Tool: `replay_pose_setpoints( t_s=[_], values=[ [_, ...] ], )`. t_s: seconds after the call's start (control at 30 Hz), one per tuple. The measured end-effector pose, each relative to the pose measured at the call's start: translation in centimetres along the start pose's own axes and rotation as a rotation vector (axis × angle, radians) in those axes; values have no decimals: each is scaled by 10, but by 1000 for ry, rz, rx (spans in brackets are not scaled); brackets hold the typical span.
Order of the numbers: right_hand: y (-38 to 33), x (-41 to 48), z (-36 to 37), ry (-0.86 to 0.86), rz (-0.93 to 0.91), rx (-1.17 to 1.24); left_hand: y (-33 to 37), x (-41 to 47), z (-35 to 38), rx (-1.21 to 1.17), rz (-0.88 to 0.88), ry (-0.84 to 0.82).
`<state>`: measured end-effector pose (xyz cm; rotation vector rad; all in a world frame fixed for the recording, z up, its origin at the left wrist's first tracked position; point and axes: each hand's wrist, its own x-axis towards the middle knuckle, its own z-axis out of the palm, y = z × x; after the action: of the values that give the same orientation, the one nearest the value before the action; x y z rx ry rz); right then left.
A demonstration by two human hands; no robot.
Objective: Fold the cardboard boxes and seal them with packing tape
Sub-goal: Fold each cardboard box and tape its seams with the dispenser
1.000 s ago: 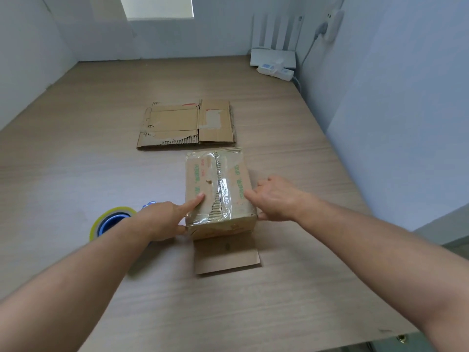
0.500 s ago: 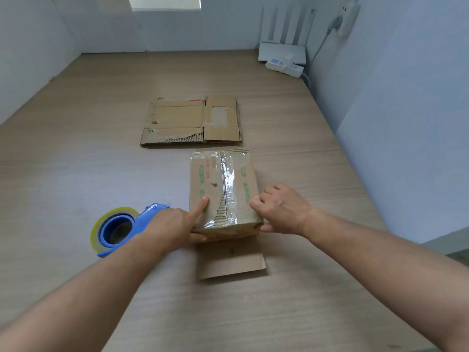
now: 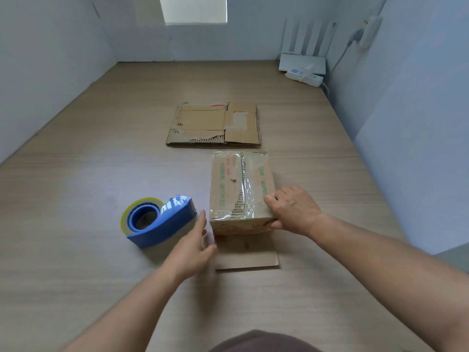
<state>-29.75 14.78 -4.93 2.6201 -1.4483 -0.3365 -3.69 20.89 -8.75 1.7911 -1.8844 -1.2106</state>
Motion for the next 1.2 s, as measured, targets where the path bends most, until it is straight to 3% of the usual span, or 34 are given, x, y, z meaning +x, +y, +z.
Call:
replay_pose_setpoints(
  t_s=[0.17, 0.3, 0.37, 0.43, 0.57, 0.8, 1.0, 1.1, 1.2],
  values=[
    [-3, 1, 2, 4, 12, 17, 19, -1, 16, -72, -10, 18],
    [-8, -3, 5, -4, 64, 46, 14, 0, 3, 203, -47, 28],
    [-9, -3, 7, -7, 78, 43, 10, 3, -11, 365, -37, 123],
    [-10, -4, 7, -12, 86, 42, 9, 11, -22, 453, 26, 180],
    [-10, -3, 5, -17, 93, 40, 13, 33, -33, 748, 208, 137],
    [-10, -2, 6, -23, 102, 73, 23, 40, -25, 811, 240, 166],
    [-20, -29, 7, 29, 177, 129, 16, 18, -26, 600, 197, 81],
    [-26, -47, 11, 98, 482, 408, 17, 7, -27, 317, 94, 72],
    [-23, -35, 14, 36, 732, 760, 29, 17, -21, -6, -19, 78]
  ],
)
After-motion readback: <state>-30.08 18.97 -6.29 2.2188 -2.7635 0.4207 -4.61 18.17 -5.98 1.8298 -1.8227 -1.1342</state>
